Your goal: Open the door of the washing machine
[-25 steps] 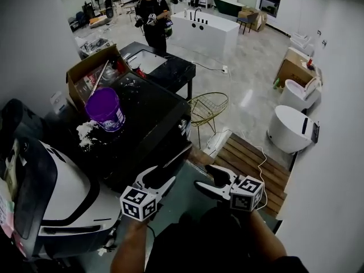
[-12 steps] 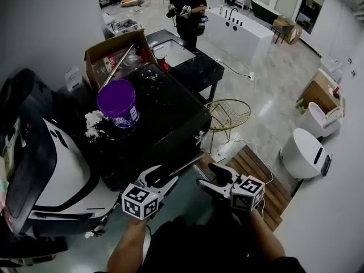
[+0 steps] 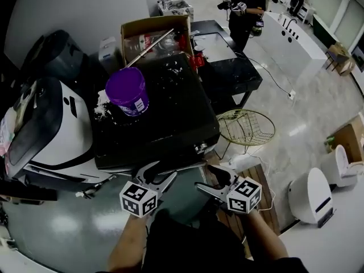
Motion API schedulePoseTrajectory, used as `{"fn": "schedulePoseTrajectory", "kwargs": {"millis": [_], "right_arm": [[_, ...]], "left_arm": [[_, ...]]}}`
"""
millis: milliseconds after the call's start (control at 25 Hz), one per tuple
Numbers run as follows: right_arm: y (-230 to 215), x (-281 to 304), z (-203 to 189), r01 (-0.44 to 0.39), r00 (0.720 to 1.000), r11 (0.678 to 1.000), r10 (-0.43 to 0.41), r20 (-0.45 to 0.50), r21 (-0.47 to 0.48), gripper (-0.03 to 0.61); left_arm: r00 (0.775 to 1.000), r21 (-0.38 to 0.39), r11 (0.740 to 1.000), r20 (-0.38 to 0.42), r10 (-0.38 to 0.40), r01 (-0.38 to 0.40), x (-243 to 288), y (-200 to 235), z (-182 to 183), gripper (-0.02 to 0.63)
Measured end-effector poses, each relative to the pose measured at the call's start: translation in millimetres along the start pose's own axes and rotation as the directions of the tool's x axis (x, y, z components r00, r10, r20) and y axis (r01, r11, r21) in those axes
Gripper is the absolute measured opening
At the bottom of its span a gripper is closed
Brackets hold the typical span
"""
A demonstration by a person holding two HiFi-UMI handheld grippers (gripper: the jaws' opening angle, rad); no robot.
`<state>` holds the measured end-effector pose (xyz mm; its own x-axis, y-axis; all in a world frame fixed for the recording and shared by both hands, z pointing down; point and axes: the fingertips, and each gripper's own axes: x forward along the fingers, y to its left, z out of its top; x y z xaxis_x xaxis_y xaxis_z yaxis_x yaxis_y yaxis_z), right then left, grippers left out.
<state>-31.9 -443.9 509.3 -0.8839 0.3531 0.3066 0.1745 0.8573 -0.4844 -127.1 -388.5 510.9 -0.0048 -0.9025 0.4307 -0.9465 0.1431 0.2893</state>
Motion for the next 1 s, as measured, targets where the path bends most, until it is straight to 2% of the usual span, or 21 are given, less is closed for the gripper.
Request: {"fn": "schedulePoseTrajectory", "kwargs": {"millis": [160, 280, 400, 440, 600, 800, 1000], "right_arm": [[-14.5, -5.1, -9.4, -0.054, 0.996, 0.998, 0.051, -0.074, -0.045, 0.330], [-15.4, -0.1, -21.7, -0.051, 0.993, 0.996, 0.043, -0.112, -0.070, 0.330], [-14.3, 10.6, -43.1, -0.017, 0.985, 0.993, -0.004, -0.173, -0.120, 0.308], [-10.0, 15.4, -47.4, -0.010, 0.984, 0.991, -0.014, -0.178, -0.134, 0.288], [3.0, 31.2, -54.3, -0.030, 0.985, 0.985, 0.000, -0.172, -0.171, 0.284], [-30.0, 28.3, -73.0, 0.001, 0.972, 0.979, -0.049, -0.230, -0.203, 0.284], [-67.4, 50.3, -94.9, -0.023, 0.957, 0.971, -0.047, -0.286, -0.238, 0.282]], "left_arm": [[0.997, -0.030, 0.997, 0.011, 0.074, -0.073, 3.1, -10.0, -4.9, 0.264], [0.997, -0.025, 0.997, 0.005, 0.071, -0.071, 0.2, -18.6, -14.0, 0.264], [0.997, -0.045, 0.996, 0.010, 0.072, -0.071, -6.6, -18.1, -30.3, 0.264], [0.997, -0.050, 0.996, 0.011, 0.074, -0.074, -10.7, -15.1, -34.9, 0.264], [0.996, -0.043, 0.995, -0.002, 0.088, -0.088, -19.6, -3.8, -55.8, 0.260], [0.991, -0.091, 0.987, -0.029, 0.129, -0.131, -10.5, 2.1, -90.3, 0.261], [0.980, -0.110, 0.975, -0.041, 0.192, -0.196, 5.4, 24.2, -109.0, 0.262]]}}
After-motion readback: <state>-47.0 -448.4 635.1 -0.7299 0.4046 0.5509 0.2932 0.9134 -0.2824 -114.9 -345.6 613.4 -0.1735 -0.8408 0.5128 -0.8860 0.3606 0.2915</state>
